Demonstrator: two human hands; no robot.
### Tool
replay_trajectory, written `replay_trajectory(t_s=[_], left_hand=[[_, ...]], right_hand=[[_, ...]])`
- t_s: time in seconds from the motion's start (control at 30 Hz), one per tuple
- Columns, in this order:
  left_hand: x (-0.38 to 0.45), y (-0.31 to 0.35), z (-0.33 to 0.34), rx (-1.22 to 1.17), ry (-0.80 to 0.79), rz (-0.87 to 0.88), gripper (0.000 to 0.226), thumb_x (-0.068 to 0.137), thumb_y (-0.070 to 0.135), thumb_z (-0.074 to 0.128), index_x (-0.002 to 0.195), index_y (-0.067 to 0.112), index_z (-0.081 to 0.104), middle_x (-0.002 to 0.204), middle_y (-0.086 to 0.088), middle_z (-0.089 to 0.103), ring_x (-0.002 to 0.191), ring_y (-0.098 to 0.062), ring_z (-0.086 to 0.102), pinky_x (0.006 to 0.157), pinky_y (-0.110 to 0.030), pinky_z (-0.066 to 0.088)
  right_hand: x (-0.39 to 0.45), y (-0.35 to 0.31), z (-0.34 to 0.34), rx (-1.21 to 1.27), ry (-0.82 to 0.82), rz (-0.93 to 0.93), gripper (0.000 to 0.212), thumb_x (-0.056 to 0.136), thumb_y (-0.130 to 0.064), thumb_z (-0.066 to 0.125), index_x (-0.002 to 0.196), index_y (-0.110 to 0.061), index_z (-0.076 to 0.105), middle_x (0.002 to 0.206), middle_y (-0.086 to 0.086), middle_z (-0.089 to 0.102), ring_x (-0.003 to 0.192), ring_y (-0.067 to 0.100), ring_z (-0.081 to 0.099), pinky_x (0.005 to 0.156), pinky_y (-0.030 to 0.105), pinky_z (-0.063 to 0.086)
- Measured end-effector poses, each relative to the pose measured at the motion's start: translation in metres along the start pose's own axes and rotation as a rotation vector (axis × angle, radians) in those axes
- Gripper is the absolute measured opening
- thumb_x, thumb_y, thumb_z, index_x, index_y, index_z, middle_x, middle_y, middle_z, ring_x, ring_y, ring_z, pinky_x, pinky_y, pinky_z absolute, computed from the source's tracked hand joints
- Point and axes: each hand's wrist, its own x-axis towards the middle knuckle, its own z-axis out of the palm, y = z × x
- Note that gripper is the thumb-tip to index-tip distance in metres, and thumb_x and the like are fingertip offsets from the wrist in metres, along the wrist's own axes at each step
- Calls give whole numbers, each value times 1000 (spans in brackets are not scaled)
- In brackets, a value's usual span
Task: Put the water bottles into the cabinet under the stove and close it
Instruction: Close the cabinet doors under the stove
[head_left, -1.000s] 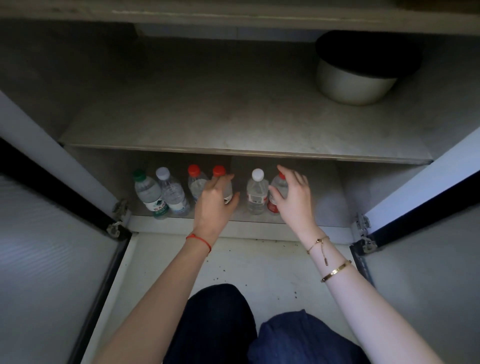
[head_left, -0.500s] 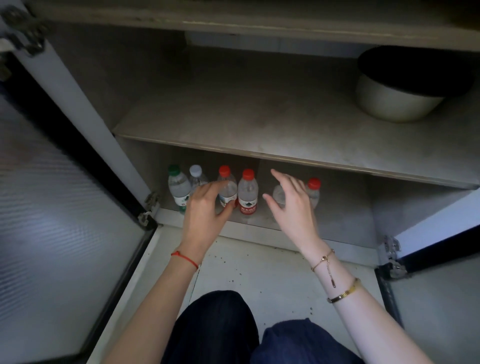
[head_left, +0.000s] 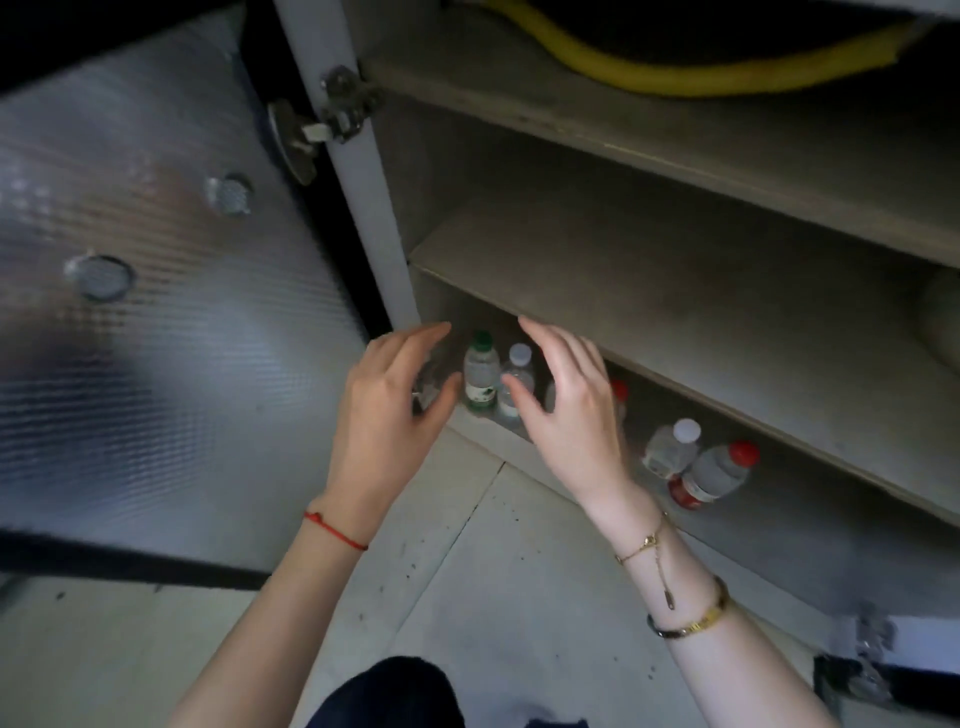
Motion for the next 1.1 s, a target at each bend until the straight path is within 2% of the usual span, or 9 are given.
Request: replay_trajectory(t_s=[0.13, 0.33, 0.5, 0.67, 0.9, 1.1], left_hand=[[3, 16, -59, 58, 59, -25, 39, 88, 21, 67, 126, 13, 59, 122, -2, 63, 113, -21, 58, 97, -31, 45], [-35, 14, -107, 98, 195, -26, 40, 87, 18, 68, 126, 13, 59, 120, -2, 65, 112, -20, 59, 98, -28, 44], [-89, 0, -139, 128, 284, -48, 41, 87, 19, 69, 127, 16, 59, 121, 1, 64, 115, -17, 58, 101, -29, 43], [-132, -8, -179, 144, 370, -68, 38, 87, 19, 69, 124, 16, 61, 120, 2, 65, 115, -15, 58, 102, -13, 35], [-170, -21, -236, 167, 470, -147, 39, 85, 18, 70, 123, 15, 62, 119, 2, 65, 115, -16, 57, 99, -18, 38], [-179, -40, -272, 178, 613, -250, 31, 87, 19, 66, 117, 15, 62, 114, 0, 65, 107, -20, 60, 92, -24, 43]], right_hand=[[19, -52, -12, 61, -1, -75, 49, 90, -22, 65, 135, -11, 51, 131, 4, 57, 124, 17, 48, 105, 37, 44], [6, -99, -14, 58, 22, -174, 50, 92, -28, 62, 138, -14, 49, 135, 0, 55, 128, 12, 43, 109, 26, 38], [-30, -128, -5, 88, 55, -242, 48, 92, -27, 62, 136, -15, 50, 134, -2, 56, 127, 9, 43, 108, 22, 36], [-56, -174, -3, 118, 97, -342, 48, 91, -28, 63, 136, -14, 51, 133, -2, 56, 128, 10, 44, 110, 27, 36], [-67, -257, 2, 138, 134, -481, 49, 91, -28, 63, 137, -13, 50, 136, 1, 55, 129, 14, 44, 112, 24, 32], [-51, -332, 14, 88, 178, -637, 55, 91, -30, 61, 141, -14, 45, 142, 2, 49, 133, 17, 40, 114, 32, 33]])
